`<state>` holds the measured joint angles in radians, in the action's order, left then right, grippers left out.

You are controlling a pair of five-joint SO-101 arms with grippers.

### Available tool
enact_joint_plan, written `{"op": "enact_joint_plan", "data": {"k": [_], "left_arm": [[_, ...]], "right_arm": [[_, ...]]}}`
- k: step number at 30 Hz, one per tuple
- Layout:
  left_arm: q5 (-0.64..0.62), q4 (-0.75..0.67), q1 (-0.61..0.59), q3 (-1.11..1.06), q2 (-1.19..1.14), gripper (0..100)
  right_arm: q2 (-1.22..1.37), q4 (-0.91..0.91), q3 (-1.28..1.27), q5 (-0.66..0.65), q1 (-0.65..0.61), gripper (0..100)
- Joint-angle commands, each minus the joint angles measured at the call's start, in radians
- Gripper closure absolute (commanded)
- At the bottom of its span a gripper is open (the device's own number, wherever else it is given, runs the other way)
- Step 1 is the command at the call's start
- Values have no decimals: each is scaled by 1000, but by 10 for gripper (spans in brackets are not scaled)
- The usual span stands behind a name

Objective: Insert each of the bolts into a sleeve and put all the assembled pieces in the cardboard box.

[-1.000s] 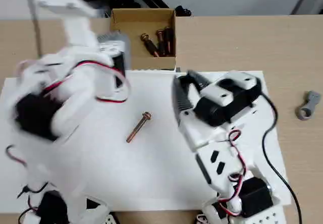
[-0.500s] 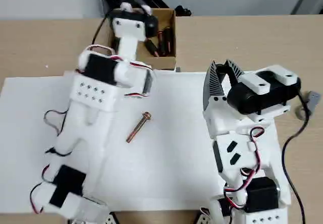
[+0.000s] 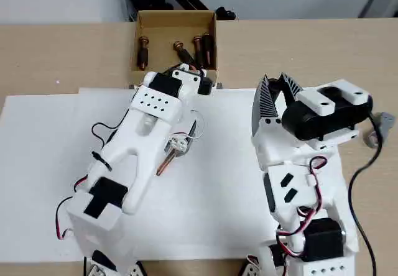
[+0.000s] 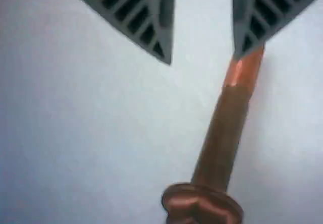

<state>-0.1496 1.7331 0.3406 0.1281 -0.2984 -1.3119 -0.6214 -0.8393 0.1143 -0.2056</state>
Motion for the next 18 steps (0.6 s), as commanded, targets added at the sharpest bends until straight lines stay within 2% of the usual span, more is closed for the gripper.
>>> {"op": "enact_joint_plan", "data": {"k": [1,9,18], "left_arm": [[15,-14,0,-18,8,927],[84,-201,0,-166,8,924],[87,-315,-2,-177,8,924]], "right_arm": [[-18,13,14,8,2,996],[-16,13,14,8,2,996],[-15,13,12,8,2,996]]}}
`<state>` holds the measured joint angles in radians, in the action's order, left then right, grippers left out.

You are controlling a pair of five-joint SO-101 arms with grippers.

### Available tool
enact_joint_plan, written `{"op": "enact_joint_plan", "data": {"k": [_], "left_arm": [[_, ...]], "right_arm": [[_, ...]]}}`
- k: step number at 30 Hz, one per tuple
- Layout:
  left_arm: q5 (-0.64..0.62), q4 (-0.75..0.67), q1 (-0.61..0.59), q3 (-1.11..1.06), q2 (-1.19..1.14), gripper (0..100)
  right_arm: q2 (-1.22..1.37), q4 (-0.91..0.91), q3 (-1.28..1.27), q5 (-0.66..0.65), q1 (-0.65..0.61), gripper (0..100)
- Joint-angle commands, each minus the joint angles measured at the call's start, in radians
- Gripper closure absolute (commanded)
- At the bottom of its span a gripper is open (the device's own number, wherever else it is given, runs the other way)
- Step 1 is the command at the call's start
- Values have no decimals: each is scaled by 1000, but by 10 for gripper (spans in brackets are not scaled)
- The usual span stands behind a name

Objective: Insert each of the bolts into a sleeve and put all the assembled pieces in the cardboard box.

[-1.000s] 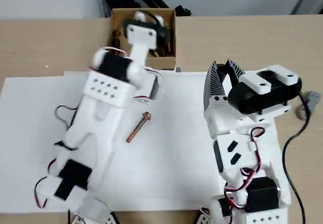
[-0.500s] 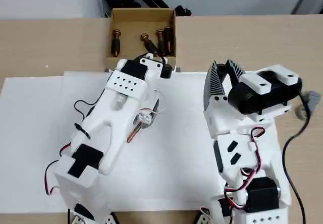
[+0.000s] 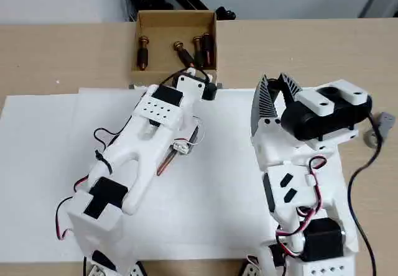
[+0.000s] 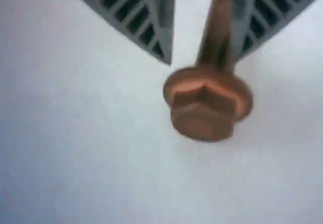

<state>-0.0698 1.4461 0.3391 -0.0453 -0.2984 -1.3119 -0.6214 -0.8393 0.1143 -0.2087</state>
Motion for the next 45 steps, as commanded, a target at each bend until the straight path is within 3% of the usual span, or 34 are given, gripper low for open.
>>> {"op": "enact_joint_plan", "data": {"k": [1,14,26,29,32,45], "left_arm": [[9,-28,0,-4,8,924],[170,-58,-15,-73,6,924],[178,-103,-44,-47,-187,930],[180,-101,-40,-45,-184,997],[190,-100,-32,-45,-173,995],[149,-83,-38,-62,359,995]], "right_arm": [[-15,13,12,8,5,996],[-12,13,11,8,5,996],[-10,12,11,8,4,996],[-10,12,11,8,4,996],[-12,12,11,8,4,996],[-18,-35,9,14,-2,996]]}}
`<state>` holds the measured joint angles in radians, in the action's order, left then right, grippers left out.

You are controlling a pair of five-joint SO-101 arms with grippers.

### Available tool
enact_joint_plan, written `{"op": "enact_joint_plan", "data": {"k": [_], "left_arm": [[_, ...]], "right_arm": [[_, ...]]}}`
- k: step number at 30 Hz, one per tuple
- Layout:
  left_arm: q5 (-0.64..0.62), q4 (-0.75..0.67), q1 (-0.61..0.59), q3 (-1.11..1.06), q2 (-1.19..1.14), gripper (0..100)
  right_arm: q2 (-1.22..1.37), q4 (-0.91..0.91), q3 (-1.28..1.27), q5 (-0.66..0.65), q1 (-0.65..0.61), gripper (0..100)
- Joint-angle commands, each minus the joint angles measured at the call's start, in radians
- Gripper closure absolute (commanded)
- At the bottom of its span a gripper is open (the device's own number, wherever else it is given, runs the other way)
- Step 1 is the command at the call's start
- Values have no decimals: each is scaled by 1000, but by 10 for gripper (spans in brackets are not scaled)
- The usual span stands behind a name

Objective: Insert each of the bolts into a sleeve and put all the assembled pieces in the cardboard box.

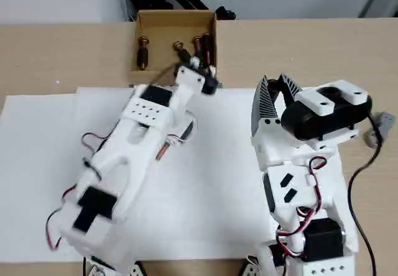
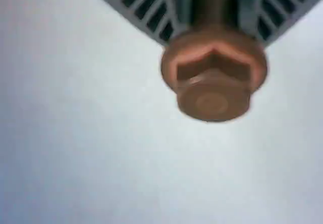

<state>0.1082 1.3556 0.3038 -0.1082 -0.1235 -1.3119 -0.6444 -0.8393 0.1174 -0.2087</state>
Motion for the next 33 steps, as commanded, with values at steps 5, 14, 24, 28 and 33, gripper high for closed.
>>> {"op": "enact_joint_plan", "data": {"k": [5,14,24,28,33], "left_arm": [[-101,0,0,-58,450,995],[-153,-31,3,-76,907,995],[-157,-203,9,-76,1091,995],[-210,-279,91,-76,1097,995],[-299,-364,141,-76,1096,995]], "right_arm": [[-47,-13,8,6,-70,996],[-148,-12,-95,9,-127,996],[-196,81,-284,12,-305,996],[-194,189,-367,11,-357,996],[-194,283,-466,11,-381,996]]}}
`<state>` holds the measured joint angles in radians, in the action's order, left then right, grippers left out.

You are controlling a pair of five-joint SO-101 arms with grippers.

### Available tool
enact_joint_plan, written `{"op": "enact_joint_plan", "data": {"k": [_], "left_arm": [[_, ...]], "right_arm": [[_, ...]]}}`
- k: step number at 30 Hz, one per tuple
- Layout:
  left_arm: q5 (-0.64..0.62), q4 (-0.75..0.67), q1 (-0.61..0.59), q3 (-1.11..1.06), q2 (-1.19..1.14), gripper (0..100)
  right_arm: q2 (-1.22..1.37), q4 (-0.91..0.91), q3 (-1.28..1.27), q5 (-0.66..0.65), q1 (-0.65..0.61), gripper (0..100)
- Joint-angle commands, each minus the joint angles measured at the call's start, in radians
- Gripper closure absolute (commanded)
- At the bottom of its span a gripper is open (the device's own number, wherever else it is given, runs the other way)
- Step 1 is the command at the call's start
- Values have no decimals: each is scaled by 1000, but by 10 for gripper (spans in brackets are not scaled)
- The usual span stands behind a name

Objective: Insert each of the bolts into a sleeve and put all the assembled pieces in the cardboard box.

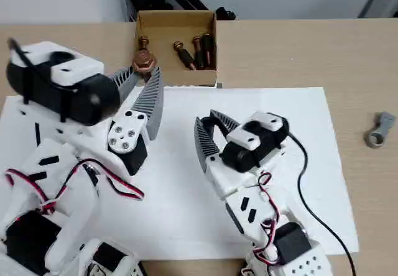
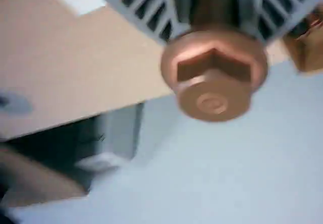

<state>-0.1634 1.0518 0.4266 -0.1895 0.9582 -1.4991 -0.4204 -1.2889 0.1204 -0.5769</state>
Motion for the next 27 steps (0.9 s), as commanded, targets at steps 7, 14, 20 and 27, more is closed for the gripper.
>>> {"op": "enact_joint_plan", "data": {"k": [7,14,20,27], "left_arm": [[-26,0,100,157,57,995],[-28,57,98,16,77,995],[-23,23,68,-286,212,995],[-26,29,-80,-498,433,995]], "right_arm": [[-7,76,-86,8,-12,996],[-8,76,-118,6,-12,996],[-16,68,-121,6,-8,996],[-15,65,-121,3,-8,996]]}}
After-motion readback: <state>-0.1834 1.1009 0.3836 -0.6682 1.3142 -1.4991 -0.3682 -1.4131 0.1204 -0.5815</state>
